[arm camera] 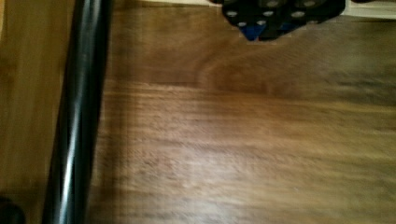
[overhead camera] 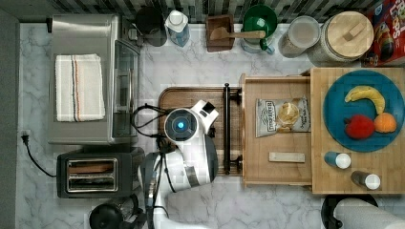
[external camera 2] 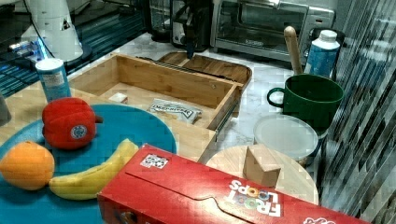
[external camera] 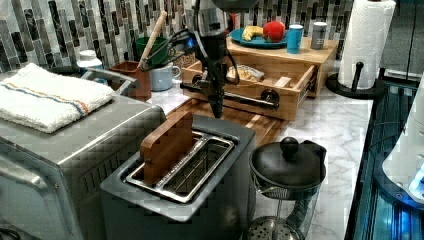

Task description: Close the drawer.

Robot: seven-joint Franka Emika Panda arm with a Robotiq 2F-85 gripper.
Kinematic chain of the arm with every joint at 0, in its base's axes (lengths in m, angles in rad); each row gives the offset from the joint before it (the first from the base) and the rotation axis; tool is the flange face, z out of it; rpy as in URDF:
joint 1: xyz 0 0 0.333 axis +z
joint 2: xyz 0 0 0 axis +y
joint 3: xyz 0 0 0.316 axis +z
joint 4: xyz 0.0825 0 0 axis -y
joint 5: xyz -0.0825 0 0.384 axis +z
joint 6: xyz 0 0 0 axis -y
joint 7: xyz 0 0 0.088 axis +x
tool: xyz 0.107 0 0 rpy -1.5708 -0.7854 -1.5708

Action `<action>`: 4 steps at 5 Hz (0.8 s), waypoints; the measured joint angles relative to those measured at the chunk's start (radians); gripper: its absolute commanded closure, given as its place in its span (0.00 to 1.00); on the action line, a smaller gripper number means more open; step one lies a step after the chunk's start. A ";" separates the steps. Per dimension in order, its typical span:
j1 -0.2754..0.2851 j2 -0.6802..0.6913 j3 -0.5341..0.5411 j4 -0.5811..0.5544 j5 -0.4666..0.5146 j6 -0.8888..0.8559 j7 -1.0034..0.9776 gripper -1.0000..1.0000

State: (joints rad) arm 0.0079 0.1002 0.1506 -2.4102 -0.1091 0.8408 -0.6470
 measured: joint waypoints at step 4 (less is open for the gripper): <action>-0.160 0.036 -0.032 -0.023 -0.032 0.089 -0.259 1.00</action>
State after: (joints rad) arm -0.1523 0.1361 0.1185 -2.4336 -0.1406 0.9302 -0.9062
